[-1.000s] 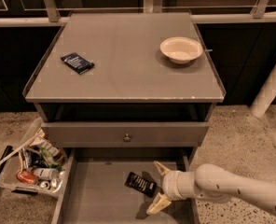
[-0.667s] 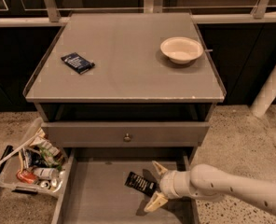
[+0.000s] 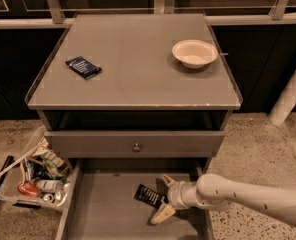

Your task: Pick rxbar chocolate from middle drawer and place on counter

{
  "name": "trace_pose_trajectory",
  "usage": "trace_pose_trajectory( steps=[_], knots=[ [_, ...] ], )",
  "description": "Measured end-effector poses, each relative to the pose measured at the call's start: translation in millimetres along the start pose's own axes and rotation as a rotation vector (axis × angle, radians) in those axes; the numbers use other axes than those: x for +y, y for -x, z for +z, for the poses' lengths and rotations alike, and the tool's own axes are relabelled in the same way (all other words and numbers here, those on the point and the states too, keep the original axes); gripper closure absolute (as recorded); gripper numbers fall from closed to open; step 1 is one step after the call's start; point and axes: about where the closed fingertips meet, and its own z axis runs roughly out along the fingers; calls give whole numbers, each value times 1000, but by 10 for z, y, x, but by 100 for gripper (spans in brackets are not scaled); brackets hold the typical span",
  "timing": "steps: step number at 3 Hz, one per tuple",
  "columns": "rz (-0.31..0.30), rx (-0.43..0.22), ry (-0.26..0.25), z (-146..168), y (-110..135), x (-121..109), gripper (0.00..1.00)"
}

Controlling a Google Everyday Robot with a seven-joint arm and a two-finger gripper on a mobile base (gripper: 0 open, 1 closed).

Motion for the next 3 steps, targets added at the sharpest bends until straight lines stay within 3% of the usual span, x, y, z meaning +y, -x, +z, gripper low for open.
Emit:
trace_pose_trajectory(
  steps=[3],
  knots=[
    [114, 1, 22, 265, -210, -15, 0]
  ],
)
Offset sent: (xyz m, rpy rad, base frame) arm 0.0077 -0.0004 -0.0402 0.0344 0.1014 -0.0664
